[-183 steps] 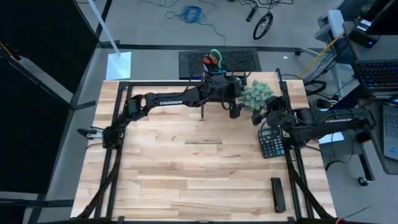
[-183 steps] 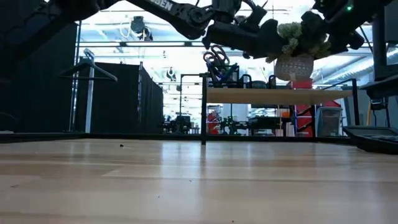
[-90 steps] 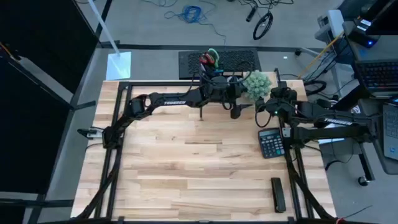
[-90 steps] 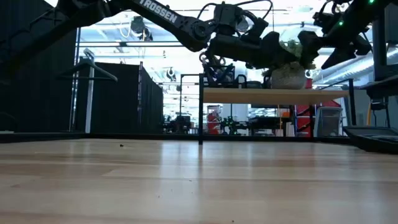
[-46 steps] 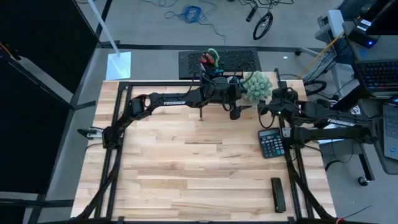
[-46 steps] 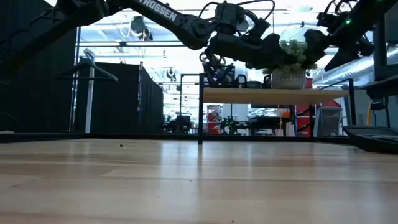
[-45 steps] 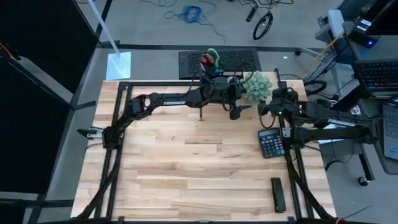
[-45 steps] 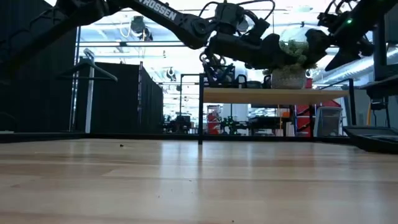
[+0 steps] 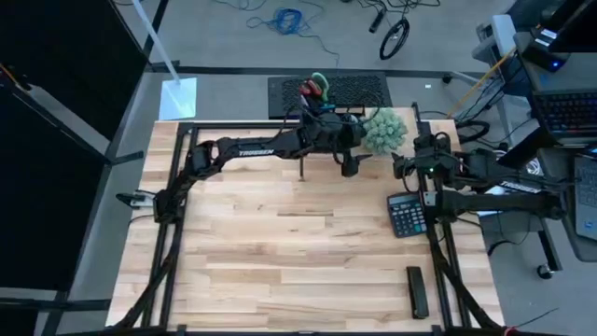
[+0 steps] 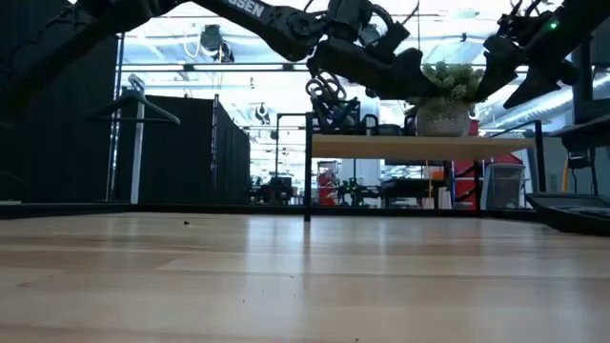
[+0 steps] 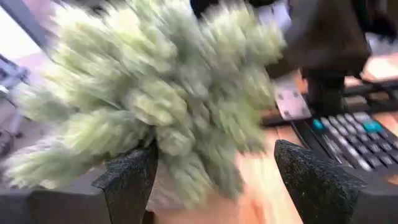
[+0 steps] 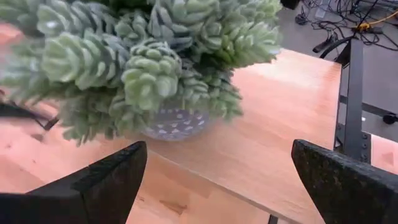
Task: Pick and place office supplies into organizer
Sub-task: Put the gray patterned vase plant on the wooden shelf
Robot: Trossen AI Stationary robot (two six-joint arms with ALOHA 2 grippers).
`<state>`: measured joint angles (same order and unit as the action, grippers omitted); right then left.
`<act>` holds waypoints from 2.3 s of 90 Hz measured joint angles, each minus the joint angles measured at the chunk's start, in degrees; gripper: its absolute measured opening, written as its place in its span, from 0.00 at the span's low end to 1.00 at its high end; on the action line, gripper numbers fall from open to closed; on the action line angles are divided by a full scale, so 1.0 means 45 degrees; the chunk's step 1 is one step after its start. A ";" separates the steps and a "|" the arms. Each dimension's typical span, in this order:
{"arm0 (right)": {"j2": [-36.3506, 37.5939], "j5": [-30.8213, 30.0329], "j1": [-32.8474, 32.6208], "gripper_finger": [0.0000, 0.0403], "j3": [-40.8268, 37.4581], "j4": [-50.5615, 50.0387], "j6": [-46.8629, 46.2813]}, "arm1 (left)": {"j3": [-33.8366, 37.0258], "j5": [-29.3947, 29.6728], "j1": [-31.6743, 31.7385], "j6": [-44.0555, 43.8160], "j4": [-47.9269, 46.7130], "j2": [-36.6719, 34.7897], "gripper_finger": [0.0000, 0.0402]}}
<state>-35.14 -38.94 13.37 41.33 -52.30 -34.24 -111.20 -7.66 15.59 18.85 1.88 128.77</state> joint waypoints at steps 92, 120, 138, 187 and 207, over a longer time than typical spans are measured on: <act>-0.1355 -0.0528 -0.4347 0.95 -0.1463 0.4121 -0.0151 | 0.0031 0.0608 0.0725 0.1265 -0.6801 -0.3317 0.77; -0.2817 -0.3227 -0.4840 0.95 -0.4093 1.1007 0.1269 | 0.1861 -0.0855 0.2058 0.0786 -0.6767 -0.4038 0.77; -0.4109 -0.3381 -0.4122 0.95 -0.4204 1.3267 0.2854 | 0.3674 -0.0874 0.2077 0.0689 -0.5817 -0.5134 0.77; -0.6186 -0.3264 -0.3192 0.95 -0.4199 1.6020 0.3828 | 0.6936 -0.0869 0.1856 -0.0107 -0.2957 -0.7286 0.77; -0.6436 -0.3036 -0.2332 0.95 -0.4199 1.6363 0.4031 | 0.6936 -0.0855 0.1753 -0.0107 -0.2957 -0.7281 0.77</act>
<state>-64.10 -52.60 2.87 22.44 21.33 -16.10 -79.99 -11.51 23.48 18.37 -11.42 96.01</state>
